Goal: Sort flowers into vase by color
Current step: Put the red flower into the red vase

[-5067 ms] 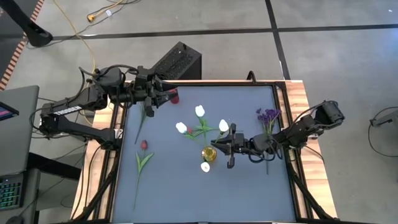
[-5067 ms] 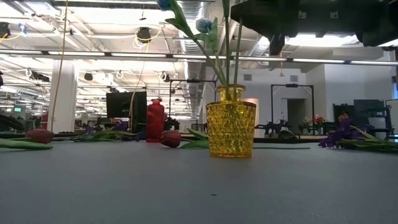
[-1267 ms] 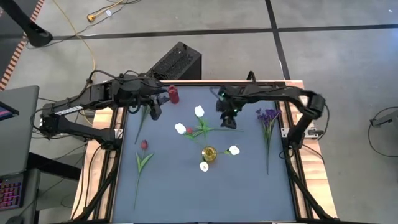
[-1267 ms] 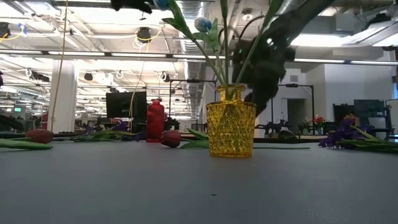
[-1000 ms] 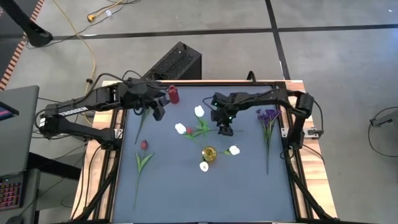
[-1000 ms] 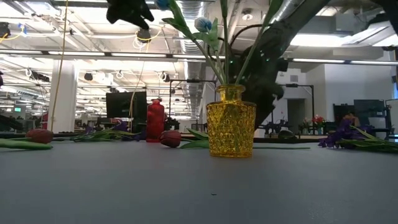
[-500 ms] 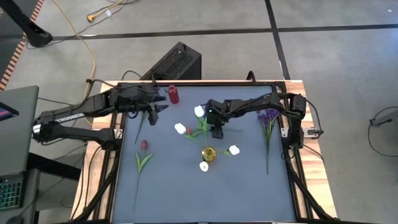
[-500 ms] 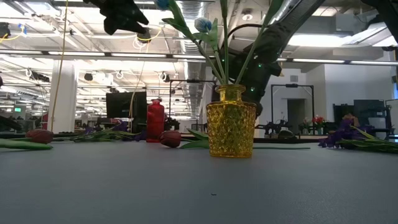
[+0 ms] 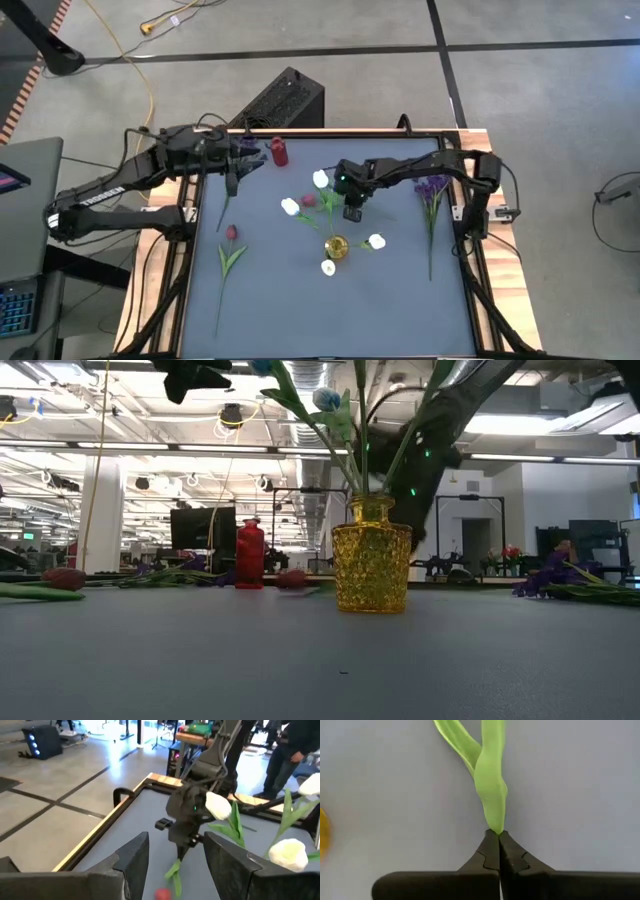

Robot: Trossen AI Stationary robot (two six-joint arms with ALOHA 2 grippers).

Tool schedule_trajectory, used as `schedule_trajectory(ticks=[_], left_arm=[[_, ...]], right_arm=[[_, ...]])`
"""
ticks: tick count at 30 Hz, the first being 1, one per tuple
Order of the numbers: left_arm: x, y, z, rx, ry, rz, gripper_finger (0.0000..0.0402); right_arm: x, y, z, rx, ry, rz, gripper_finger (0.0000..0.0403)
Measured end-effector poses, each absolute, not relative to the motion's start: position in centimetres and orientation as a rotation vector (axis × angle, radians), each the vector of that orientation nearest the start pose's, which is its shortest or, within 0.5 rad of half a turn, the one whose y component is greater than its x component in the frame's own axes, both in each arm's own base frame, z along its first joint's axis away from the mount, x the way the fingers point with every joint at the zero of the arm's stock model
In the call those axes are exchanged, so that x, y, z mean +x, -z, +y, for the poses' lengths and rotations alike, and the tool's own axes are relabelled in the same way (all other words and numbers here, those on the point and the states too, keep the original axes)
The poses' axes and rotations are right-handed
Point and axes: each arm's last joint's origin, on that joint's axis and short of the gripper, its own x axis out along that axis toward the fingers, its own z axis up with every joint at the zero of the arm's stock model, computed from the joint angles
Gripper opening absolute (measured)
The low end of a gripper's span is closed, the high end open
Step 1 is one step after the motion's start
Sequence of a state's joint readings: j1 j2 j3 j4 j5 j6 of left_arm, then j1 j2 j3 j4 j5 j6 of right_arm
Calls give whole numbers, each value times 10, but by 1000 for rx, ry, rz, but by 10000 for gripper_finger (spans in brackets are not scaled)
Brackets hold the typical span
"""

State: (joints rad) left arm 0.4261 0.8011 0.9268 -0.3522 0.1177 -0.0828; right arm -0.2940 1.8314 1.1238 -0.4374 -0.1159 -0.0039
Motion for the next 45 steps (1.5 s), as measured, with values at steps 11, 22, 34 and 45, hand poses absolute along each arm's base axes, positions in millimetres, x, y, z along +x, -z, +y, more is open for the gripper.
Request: schedule_trajectory(ticks=[11, 22, 34, 45], left_arm=[[154, -367, 88, -157, -282, 124, 177], [178, -363, 113, -220, -265, 51, 177], [235, -345, 135, -352, -178, -71, 177], [263, -327, 143, -419, -108, -98, 177]], right_arm=[[312, -251, -128, 300, 291, 718, 20], [295, -339, -147, 298, 350, 78, 21], [314, -365, -137, 323, 214, -278, 21], [330, -360, -124, 328, 168, -260, 21]])
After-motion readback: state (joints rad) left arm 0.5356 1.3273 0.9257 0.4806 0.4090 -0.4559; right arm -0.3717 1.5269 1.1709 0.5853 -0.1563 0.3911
